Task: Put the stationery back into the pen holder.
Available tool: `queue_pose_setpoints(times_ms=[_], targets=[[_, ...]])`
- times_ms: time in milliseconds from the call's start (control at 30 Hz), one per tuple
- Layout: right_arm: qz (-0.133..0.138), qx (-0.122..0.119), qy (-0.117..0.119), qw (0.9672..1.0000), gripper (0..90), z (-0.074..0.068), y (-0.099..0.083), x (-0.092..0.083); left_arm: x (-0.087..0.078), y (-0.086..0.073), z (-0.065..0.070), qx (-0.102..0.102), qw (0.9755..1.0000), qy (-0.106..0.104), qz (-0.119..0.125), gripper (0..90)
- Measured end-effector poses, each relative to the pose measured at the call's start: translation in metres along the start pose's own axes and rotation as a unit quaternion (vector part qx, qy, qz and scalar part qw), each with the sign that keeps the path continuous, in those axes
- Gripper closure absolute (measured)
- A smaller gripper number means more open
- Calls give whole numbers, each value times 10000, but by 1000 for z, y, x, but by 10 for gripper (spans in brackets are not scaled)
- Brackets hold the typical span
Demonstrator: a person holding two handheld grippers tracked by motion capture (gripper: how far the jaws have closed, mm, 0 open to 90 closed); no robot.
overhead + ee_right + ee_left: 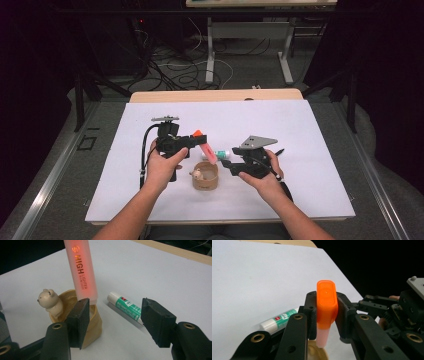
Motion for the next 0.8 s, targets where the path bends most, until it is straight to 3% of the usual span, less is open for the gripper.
queue_pose_setpoints(times_ms=[367, 600, 800], targets=[[-178, 106, 8, 9998, 386, 3, -3, 0, -7, -10, 0, 414, 9983, 405, 80, 739], [-126, 126, -30, 9998, 385, 7, -6, 0, -8, -19, 1, 769, 9950, 634, 34, 739], [-158, 145, -31, 9998, 384, 7, -6, 0, -7, -27, 0, 904, 9927, 796, -36, 739]])
Point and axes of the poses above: each handheld gripper's, and its own axes: x roughly forward along the jaws, y roughly out of its top, z roughly to its right, the point moved 2 cm from there along x, roughly forward along the jaws, and after that the axes turned 12 degrees about y, right-handed, at the moved point
